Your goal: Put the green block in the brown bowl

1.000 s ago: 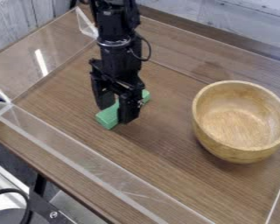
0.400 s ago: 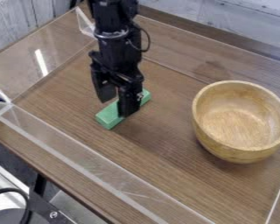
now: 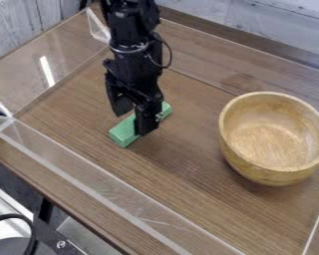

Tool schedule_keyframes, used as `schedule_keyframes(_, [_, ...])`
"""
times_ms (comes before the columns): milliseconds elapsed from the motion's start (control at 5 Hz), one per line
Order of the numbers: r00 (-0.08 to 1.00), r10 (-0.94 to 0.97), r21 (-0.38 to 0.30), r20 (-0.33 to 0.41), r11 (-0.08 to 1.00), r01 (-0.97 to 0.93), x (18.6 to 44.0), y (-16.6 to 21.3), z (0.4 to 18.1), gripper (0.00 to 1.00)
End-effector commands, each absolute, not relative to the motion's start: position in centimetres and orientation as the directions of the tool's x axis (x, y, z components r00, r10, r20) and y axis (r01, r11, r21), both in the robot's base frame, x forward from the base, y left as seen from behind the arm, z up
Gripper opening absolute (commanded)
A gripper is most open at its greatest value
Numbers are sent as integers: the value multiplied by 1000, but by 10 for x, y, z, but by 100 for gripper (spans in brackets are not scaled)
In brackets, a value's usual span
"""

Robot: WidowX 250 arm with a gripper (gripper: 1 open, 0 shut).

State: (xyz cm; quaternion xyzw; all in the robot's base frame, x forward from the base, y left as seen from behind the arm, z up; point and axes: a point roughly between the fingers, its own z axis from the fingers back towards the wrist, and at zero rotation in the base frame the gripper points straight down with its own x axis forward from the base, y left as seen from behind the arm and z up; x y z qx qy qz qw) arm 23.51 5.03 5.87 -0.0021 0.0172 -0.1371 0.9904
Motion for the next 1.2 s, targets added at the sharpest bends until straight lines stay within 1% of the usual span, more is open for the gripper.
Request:
schedule_keyframes(0, [953,-303,55,11,952,302,246,49,61,100])
schedule_keyframes(200, [960,-281,64,-4,958,281,246,44,57,100])
schedule_keyframes(400, [962,-273,71,-15,959,274,244,49,52,0])
schedule_keyframes(600, [965,-263,82,-21,961,264,241,52,50,0])
schedule_keyframes(1000, [988,-148,102,44,984,143,249,53,69,0])
